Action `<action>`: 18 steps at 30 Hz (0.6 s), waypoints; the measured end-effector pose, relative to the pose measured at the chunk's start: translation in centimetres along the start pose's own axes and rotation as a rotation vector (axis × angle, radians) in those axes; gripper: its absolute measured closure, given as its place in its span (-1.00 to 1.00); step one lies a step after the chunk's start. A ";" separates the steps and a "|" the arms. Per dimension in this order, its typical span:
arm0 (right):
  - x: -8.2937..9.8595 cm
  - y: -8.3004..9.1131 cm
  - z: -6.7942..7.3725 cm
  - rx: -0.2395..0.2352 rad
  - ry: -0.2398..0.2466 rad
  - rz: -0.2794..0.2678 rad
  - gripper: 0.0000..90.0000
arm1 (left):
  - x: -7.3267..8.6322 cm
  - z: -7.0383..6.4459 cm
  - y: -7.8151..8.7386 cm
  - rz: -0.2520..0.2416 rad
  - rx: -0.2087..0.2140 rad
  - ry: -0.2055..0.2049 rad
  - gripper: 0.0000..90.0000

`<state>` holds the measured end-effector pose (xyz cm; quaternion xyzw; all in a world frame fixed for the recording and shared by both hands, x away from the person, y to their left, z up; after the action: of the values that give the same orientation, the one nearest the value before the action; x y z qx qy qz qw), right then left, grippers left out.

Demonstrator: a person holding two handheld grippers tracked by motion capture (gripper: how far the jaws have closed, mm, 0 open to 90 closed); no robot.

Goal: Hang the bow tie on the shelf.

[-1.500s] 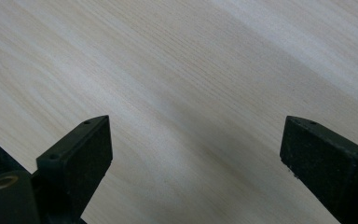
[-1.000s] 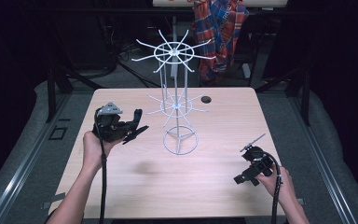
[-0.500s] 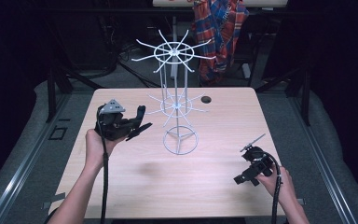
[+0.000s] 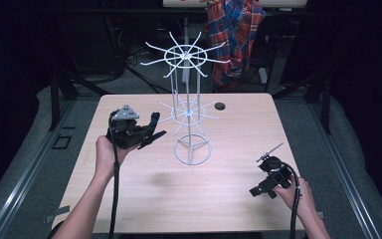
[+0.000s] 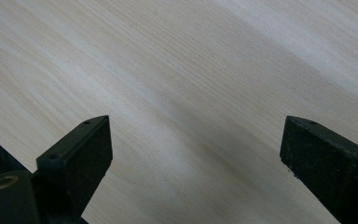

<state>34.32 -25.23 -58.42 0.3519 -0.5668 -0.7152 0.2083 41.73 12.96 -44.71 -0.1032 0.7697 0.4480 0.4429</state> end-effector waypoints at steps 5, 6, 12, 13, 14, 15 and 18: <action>0.0 0.0 -0.1 0.004 0.003 0.005 -0.80 | 0.0 0.0 -0.7 0.012 -0.002 -0.005 0.92; 0.0 0.0 0.0 0.002 0.000 0.000 -0.80 | 0.0 0.0 -0.8 0.013 -0.003 -0.006 0.92; 0.0 0.0 0.0 0.001 0.001 0.001 -0.80 | 0.1 -0.1 -1.8 0.026 0.004 -0.005 0.93; 0.1 0.0 -0.1 0.001 0.003 0.004 -0.80 | 0.1 -0.1 -1.9 0.026 0.005 -0.005 0.93; 0.1 0.0 -0.1 0.000 0.003 0.004 -0.80 | 0.1 -0.1 -2.0 0.028 0.007 -0.004 0.93; -0.1 -0.3 0.1 0.004 -0.030 -0.035 -0.80 | 0.0 -0.1 -2.1 0.032 0.008 -0.008 0.93; -0.1 -0.2 0.1 0.005 -0.022 -0.025 -0.80 | -0.1 -0.2 -2.4 0.032 0.011 -0.008 0.93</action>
<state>34.32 -25.10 -58.57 0.3514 -0.5664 -0.7203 0.1922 42.93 11.39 -46.03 -0.0865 0.7721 0.4512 0.4391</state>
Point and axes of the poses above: each handheld gripper's, and its own axes: y roughly backward along the jaws, x roughly out of its underside, z roughly to its left, the point moved 7 cm from there along -y, roughly forward along the jaws, and after that the axes turned 14 degrees about y, right-handed, at the moved point
